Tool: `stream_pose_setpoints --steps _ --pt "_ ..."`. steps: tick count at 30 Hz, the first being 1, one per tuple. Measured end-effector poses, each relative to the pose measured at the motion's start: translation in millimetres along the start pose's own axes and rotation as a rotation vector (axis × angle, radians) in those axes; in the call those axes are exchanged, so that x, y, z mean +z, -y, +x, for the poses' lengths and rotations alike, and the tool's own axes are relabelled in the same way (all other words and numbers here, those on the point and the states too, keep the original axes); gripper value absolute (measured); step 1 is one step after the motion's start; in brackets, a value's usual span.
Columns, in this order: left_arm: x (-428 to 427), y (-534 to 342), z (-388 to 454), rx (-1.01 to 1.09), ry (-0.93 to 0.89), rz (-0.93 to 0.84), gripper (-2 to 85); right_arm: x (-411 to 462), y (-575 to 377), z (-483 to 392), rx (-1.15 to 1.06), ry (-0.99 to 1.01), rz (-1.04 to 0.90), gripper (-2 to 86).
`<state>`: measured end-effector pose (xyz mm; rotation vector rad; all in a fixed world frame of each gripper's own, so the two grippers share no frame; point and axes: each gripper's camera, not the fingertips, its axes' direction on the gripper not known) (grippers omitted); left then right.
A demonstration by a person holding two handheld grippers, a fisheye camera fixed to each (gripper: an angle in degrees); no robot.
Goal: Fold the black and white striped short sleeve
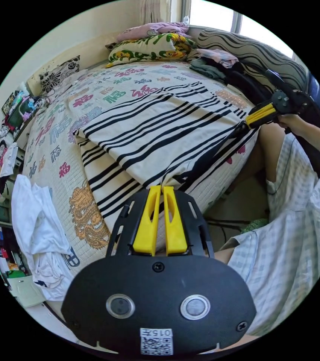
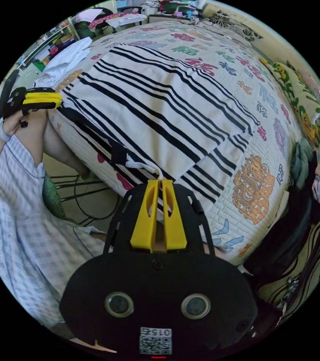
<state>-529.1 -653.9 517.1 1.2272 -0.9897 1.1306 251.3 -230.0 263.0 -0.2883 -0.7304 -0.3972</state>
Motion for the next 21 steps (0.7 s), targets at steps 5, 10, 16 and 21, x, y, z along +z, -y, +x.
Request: stream_pose_setpoints --steps 5,10,16,21 --pt "7 9 0 -0.020 -0.010 -0.122 0.6 0 -17 22 0.177 0.141 -0.010 5.6" --pt "-28 2 -29 -0.201 0.041 -0.095 2.1 -20 -59 38 0.304 0.170 0.077 6.0" --pt "-87 11 -48 -0.337 -0.092 0.024 5.6 -46 -81 36 0.322 0.191 0.221 3.9" --pt "-79 41 -39 -0.336 -0.205 0.023 5.9 -29 -58 31 0.304 0.282 0.202 2.9"
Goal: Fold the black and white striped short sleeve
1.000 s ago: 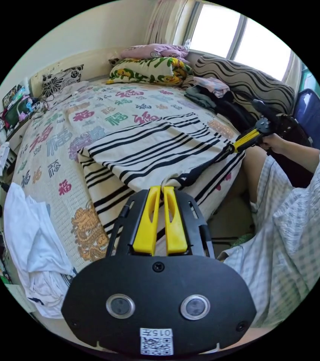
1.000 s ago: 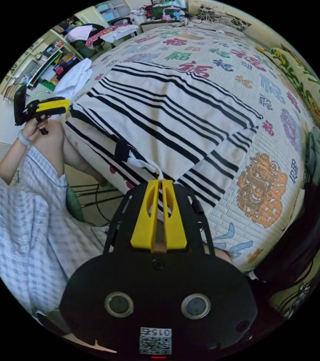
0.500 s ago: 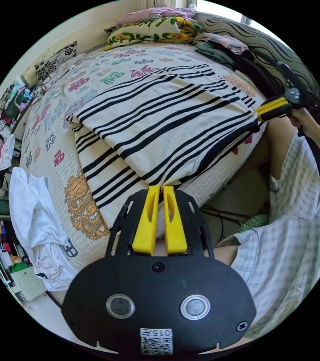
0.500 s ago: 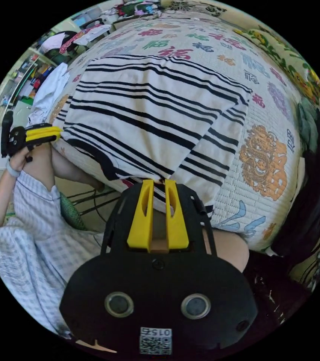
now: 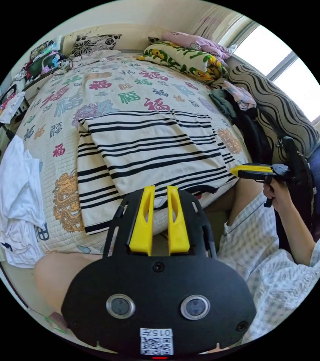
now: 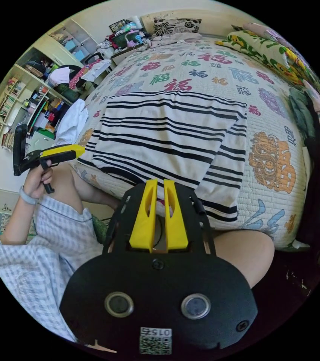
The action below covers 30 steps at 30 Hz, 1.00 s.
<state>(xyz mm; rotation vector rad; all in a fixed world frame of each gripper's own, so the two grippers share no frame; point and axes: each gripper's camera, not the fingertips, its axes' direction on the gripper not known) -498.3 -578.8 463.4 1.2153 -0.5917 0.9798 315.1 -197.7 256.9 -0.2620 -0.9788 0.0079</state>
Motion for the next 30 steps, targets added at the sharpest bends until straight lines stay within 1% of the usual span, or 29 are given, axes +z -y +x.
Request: stream_pose_setpoints --steps 4,6,7,8,11,13,15,16,18,20,22,24,26,28,30 --pt "23 8 -3 -0.019 0.031 -0.095 5.7 24 7 9 0.018 -0.025 -0.094 1.4" --pt "37 6 -15 -0.045 0.073 -0.168 5.2 42 5 20 0.036 -0.089 -0.187 0.4" --pt "42 5 -19 -0.049 0.073 -0.190 5.0 46 3 23 0.038 -0.105 -0.204 0.1" --pt "48 3 -28 -0.062 0.050 -0.222 4.8 49 -1 28 0.027 -0.110 -0.205 -0.2" --pt "40 7 -49 -0.111 -0.016 -0.220 4.5 39 -3 45 0.038 -0.062 -0.184 -0.5" --pt "20 12 -62 -0.116 -0.057 -0.173 4.8 24 -1 59 0.037 -0.017 -0.168 -0.5" --pt "-24 23 -91 -0.150 -0.074 -0.033 5.7 -11 7 88 0.061 0.018 -0.058 0.5" --pt "-36 26 -102 -0.166 -0.080 0.006 6.1 -21 10 98 0.074 0.034 -0.022 1.0" --pt "-77 47 -154 -0.273 -0.112 0.147 7.8 -54 26 145 0.142 0.136 0.096 3.7" --pt "-95 69 -191 -0.317 -0.127 0.219 8.6 -67 44 183 0.199 0.200 0.149 6.0" --pt "-97 94 -223 -0.349 -0.094 0.225 9.3 -71 65 218 0.257 0.221 0.166 7.4" --pt "-83 125 -262 -0.404 -0.144 0.204 10.3 -66 91 259 0.339 0.274 0.172 8.8" --pt "-70 143 -282 -0.414 -0.169 0.188 10.8 -58 109 284 0.385 0.340 0.170 9.6" --pt "-56 157 -294 -0.424 -0.114 0.150 10.9 -49 125 304 0.427 0.357 0.151 10.1" --pt "-36 168 -308 -0.434 -0.170 0.111 10.6 -39 141 323 0.461 0.354 0.116 9.7"
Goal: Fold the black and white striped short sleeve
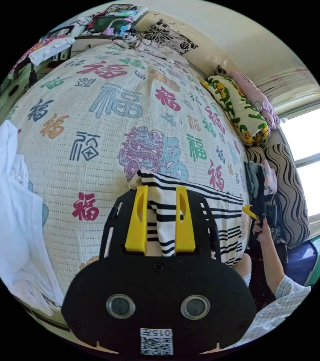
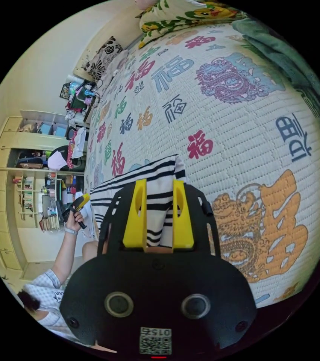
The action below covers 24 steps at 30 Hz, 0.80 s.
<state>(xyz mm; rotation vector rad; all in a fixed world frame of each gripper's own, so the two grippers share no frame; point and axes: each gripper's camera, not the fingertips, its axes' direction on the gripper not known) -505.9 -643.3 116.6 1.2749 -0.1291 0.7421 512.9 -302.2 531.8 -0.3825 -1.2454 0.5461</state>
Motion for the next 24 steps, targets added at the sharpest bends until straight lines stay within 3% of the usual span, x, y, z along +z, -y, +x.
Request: stream_pose_setpoints --steps 6,11,20,24 --pt "13 25 -19 0.006 -0.040 -0.059 2.5 0 26 7 -0.071 -0.035 -0.078 1.0" --pt "-9 29 -29 0.051 -0.030 -0.038 -0.1 -12 33 9 -0.109 -0.126 -0.078 -0.8" --pt "1 18 -30 0.064 0.045 -0.014 2.5 -8 36 32 -0.049 -0.049 -0.059 1.3" --pt "-31 -5 -13 0.129 0.056 0.038 8.4 -38 9 12 -0.173 -0.085 0.001 5.3"
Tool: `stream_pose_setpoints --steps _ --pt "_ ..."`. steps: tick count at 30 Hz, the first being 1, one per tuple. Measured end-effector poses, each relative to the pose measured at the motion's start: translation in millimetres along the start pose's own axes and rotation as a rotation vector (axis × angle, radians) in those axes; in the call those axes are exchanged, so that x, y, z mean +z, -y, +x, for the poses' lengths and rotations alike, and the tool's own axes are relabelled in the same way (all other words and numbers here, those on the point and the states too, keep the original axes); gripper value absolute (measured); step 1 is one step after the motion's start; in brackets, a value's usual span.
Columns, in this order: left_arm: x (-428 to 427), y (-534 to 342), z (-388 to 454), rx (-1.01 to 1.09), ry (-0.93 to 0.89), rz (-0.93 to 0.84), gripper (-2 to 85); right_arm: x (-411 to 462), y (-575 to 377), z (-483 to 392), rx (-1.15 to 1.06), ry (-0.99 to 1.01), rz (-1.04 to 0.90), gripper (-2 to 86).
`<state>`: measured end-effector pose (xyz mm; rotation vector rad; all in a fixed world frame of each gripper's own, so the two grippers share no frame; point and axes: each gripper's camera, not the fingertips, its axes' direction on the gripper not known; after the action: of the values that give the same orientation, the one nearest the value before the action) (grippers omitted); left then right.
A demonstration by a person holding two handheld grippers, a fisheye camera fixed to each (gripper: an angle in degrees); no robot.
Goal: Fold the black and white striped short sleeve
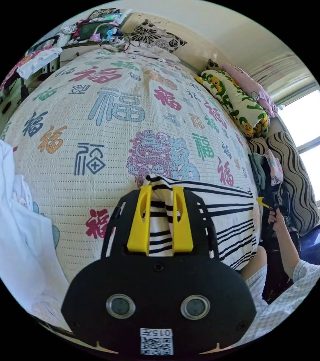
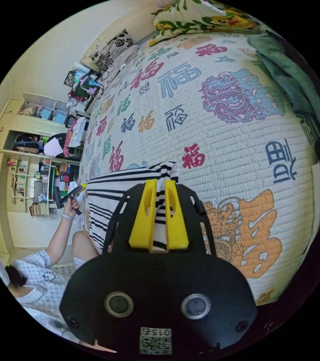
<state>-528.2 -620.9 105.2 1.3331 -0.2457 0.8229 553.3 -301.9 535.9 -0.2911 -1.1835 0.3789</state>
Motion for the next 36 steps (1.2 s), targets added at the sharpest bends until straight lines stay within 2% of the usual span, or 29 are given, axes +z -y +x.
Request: stream_pose_setpoints --steps 4,9,11,13,17,20,24,26,28,32,36 --pt "-33 -45 42 0.107 -0.072 0.001 8.9 -4 -41 -39 -0.147 -0.074 -0.052 6.1" --pt "-13 -127 118 0.222 -0.080 -0.223 9.4 53 -109 -91 -0.299 -0.115 -0.234 8.2" --pt "3 -149 131 0.224 -0.057 -0.290 9.9 76 -124 -90 -0.241 -0.207 -0.292 9.6" --pt "15 -168 136 0.200 0.013 -0.333 10.6 89 -136 -84 -0.176 -0.218 -0.308 10.0" --pt "11 -194 142 0.135 0.103 -0.287 11.1 91 -152 -70 -0.013 -0.108 -0.209 9.5" --pt "2 -205 146 0.080 0.095 -0.256 11.5 95 -157 -68 0.055 -0.046 -0.185 8.3" --pt "3 -223 157 0.028 0.037 -0.235 10.3 114 -160 -78 0.029 -0.079 -0.217 3.9" --pt "16 -229 159 0.017 -0.006 -0.270 6.1 118 -159 -83 0.021 -0.082 -0.225 1.5" --pt "9 -234 165 0.025 -0.022 -0.220 0.8 116 -158 -90 0.004 -0.113 -0.217 0.5" --pt "-7 -244 187 0.032 -0.063 -0.154 -0.6 110 -157 -106 -0.011 -0.139 -0.148 0.1" --pt "21 -257 199 -0.012 0.007 -0.213 -0.3 158 -163 -110 -0.010 -0.233 -0.279 0.9"
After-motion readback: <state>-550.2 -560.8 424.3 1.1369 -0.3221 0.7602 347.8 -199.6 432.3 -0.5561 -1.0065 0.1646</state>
